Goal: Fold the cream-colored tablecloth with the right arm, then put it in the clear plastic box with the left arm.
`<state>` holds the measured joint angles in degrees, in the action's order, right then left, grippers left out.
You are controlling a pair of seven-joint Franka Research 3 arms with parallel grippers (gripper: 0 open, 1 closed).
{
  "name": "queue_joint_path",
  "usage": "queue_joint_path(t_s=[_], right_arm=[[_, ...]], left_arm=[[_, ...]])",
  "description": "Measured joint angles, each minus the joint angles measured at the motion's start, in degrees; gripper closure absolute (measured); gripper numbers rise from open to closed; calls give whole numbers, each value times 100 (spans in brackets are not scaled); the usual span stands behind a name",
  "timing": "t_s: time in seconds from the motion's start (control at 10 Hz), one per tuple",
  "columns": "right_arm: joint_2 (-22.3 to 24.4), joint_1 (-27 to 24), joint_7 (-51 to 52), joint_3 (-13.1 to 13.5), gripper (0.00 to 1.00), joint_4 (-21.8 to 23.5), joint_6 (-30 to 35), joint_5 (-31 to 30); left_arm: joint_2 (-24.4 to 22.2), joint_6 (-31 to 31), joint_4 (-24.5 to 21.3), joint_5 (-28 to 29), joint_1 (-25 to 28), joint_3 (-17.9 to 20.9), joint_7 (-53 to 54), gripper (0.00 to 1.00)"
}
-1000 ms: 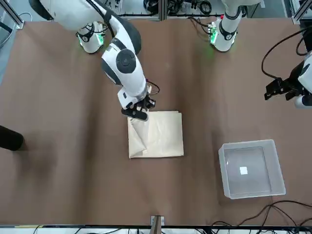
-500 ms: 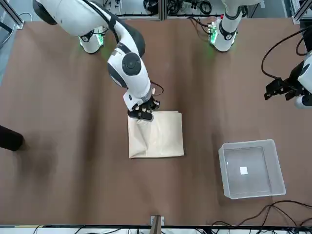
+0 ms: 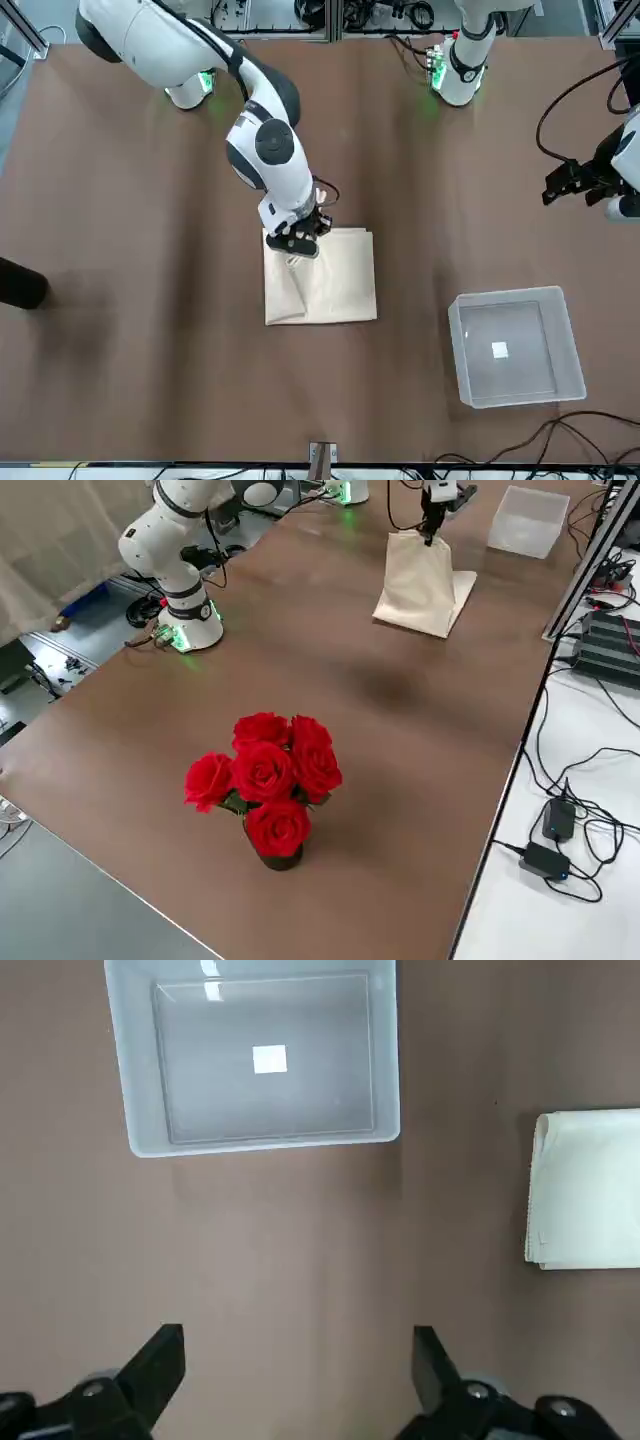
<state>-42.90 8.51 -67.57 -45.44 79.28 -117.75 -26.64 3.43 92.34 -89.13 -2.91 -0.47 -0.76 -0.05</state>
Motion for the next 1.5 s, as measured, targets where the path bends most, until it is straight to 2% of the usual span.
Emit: queue_joint_path(t_s=[0.3, 0.6, 0.8, 1.1, 1.4, 1.5], right_arm=[[-148, 40, -213, 1, 95, -70, -8, -308], [-197, 61, -266, -1, 89, -86, -30, -331], [-197, 70, -277, -2, 76, -97, -31, -334], [-197, 78, -282, -3, 66, -108, -31, -335], [-198, 78, -318, -3, 25, -147, -31, -335], [-198, 78, -350, -1, 22, -154, -31, -335]], left_arm=[[3, 0, 0, 0, 0, 0, 0, 0], [22, 0, 0, 0, 2, 2, 4, 0], [28, 0, 0, 0, 2, 2, 6, 0], [32, 0, 0, 0, 5, 2, 9, 0], [44, 0, 0, 0, 6, 3, 10, 0], [54, 0, 0, 0, 6, 3, 11, 0]])
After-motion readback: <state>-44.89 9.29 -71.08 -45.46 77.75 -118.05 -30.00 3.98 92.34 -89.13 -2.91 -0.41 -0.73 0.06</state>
